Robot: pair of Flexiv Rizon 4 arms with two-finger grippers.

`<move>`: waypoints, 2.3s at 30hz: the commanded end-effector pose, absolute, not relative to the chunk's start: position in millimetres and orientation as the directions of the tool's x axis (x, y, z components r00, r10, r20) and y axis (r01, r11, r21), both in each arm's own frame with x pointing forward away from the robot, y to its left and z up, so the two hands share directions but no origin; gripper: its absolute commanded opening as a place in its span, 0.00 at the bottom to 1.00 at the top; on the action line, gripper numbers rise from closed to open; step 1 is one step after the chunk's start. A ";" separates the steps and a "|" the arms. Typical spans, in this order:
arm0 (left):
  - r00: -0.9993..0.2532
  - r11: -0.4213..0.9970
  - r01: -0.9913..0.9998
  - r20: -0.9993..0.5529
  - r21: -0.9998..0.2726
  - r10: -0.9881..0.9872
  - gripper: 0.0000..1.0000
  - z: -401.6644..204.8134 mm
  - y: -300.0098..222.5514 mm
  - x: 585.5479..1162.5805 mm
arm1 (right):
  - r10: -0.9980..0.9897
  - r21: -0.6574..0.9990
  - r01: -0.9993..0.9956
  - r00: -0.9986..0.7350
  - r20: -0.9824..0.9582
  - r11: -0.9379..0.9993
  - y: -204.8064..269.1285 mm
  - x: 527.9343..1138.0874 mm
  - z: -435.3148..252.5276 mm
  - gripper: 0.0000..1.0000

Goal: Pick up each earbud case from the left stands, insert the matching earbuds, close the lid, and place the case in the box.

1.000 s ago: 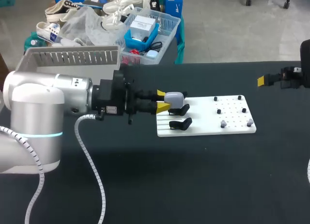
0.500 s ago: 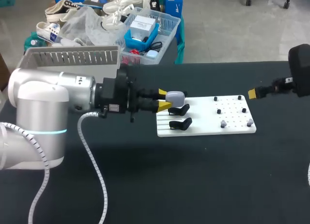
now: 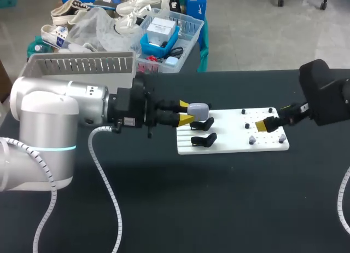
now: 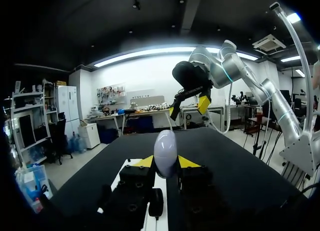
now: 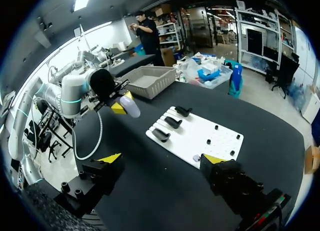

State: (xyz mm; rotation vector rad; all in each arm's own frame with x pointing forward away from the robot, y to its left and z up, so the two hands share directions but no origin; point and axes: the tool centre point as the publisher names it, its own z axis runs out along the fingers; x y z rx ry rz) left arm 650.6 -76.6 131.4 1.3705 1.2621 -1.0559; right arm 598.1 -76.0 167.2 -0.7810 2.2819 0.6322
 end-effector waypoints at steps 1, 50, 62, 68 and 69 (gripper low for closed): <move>0.076 -0.013 0.997 -0.982 0.075 0.174 0.00 128.0 -79.2 649.8 | -0.363 0.198 -0.653 -0.618 -0.697 0.731 -62.5 595.2 168.7 1.00; 0.058 -0.005 0.998 -0.983 0.058 0.174 0.00 125.8 -82.2 646.5 | -0.389 0.252 -0.638 -0.686 -0.615 0.727 26.6 629.0 142.3 1.00; 0.058 -0.005 0.998 -0.983 0.058 0.174 0.00 125.8 -82.2 646.5 | -0.398 0.238 -0.640 -0.682 -0.613 0.731 31.8 638.4 139.8 1.00; 0.058 -0.005 0.998 -0.983 0.058 0.174 0.00 125.8 -82.2 646.5 | -0.398 0.234 -0.637 -0.683 -0.613 0.734 33.2 640.8 139.1 1.00; 0.058 -0.005 0.998 -0.983 0.058 0.174 0.00 125.8 -82.2 646.5 | -0.397 0.233 -0.637 -0.683 -0.613 0.735 33.4 641.3 139.0 1.00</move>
